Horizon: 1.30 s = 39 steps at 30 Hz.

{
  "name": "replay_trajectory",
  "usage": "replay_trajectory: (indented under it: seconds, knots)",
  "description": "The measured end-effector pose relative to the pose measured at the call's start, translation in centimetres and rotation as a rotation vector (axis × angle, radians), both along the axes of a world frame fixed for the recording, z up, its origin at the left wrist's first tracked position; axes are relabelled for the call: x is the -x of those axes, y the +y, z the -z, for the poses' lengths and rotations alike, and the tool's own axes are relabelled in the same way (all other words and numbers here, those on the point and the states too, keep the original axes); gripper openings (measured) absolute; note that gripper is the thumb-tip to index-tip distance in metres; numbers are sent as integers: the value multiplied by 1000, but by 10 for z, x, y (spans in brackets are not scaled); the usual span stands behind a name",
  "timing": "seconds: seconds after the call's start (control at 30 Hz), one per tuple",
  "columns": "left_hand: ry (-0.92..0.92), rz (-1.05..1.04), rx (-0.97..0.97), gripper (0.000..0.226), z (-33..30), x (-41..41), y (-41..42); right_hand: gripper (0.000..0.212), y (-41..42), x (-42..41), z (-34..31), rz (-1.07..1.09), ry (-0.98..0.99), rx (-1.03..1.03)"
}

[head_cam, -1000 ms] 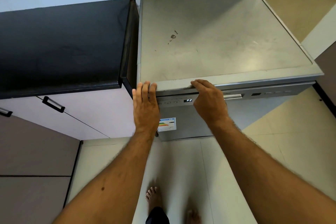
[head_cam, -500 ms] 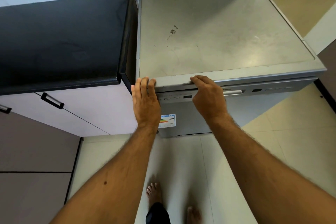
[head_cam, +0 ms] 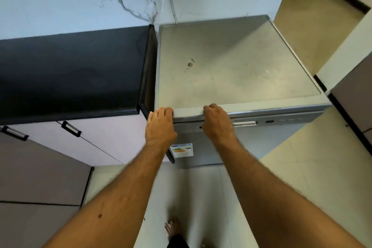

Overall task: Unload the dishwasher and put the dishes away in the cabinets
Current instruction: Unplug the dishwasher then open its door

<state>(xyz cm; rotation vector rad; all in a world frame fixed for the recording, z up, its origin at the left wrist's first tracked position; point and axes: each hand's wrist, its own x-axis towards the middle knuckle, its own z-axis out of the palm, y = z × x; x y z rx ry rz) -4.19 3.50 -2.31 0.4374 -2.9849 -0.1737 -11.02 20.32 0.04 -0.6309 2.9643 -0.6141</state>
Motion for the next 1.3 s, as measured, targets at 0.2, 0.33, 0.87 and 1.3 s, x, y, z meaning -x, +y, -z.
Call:
replay_trajectory:
  seconds: [0.2, 0.33, 0.87, 1.3]
  knots:
    - [31, -19, -72, 68, -62, 30, -18, 48, -30, 26, -50, -36, 42, -25]
    - [152, -8, -100, 68, -121, 76, -45, 48, -65, 66, -104, -24, 179, 38]
    - [433, 126, 2, 78, -309, 250, -164, 55, -167, 205, -242, -9, 259, 72]
    - [379, 75, -28, 53, -331, 408, -204, 52, -187, 323, -184, -59, 101, 95]
